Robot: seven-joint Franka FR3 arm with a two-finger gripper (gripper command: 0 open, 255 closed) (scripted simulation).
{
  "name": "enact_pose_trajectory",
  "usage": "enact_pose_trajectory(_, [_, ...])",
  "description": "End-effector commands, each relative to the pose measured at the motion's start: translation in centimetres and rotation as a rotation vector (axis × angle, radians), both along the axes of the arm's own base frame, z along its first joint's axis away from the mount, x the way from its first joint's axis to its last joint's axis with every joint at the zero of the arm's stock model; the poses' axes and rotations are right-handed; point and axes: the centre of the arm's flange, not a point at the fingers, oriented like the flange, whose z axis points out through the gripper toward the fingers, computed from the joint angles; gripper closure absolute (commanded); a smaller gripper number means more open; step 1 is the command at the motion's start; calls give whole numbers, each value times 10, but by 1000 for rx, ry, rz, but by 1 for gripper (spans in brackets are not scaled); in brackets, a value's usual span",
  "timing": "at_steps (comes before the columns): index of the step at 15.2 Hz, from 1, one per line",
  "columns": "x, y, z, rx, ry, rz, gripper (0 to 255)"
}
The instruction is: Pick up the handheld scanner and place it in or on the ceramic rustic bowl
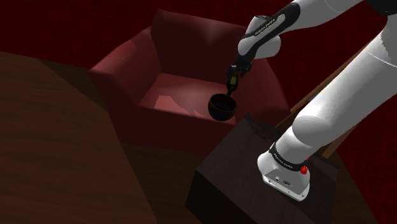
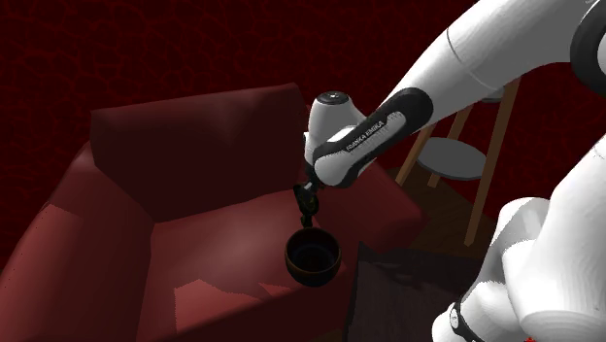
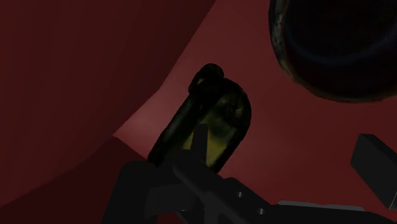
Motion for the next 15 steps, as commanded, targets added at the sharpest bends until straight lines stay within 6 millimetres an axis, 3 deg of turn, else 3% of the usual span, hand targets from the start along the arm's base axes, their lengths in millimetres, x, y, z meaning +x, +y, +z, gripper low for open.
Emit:
enact_pose_trajectory(1, [0, -16, -22, 2, 0, -34, 0])
enact_pose_trajectory(5, [0, -41, -60, 7, 1, -89, 0])
enact_pose_trajectory(12, [4, -46, -99, 7, 1, -89, 0])
enact_pose_trajectory(15, [4, -46, -99, 7, 1, -89, 0])
